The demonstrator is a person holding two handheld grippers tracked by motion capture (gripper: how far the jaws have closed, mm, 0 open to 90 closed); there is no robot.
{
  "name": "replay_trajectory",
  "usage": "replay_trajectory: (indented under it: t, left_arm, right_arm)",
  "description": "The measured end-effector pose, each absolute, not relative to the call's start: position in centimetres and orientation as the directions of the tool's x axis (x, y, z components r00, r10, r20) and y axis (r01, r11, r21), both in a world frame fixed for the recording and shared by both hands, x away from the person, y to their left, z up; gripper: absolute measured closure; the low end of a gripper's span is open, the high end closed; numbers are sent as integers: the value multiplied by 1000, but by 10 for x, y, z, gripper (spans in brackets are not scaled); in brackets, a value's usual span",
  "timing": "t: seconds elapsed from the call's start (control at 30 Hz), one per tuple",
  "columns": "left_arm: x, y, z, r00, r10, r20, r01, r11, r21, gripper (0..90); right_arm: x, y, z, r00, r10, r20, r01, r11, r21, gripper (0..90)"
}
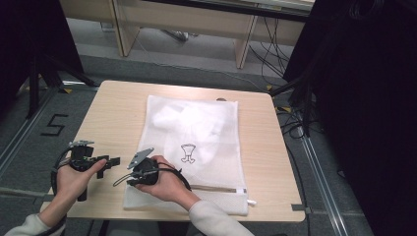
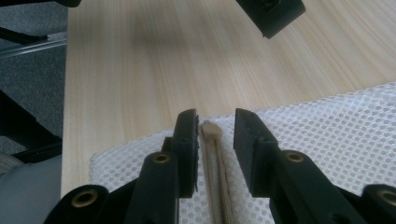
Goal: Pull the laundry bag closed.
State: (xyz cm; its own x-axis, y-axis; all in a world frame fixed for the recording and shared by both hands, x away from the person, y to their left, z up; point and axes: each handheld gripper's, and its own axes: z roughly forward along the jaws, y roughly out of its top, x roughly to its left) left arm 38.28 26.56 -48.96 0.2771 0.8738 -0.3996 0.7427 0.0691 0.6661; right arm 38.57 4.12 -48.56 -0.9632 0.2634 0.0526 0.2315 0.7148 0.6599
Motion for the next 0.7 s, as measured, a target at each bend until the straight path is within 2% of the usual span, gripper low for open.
replay_trajectory:
  t: [0.7]
  left_arm:
    - [383,266,-489,266,875,-405,741,83,666,431]
  right_arm:
    - [394,50,-497,-965,247,85,244,733,635,765]
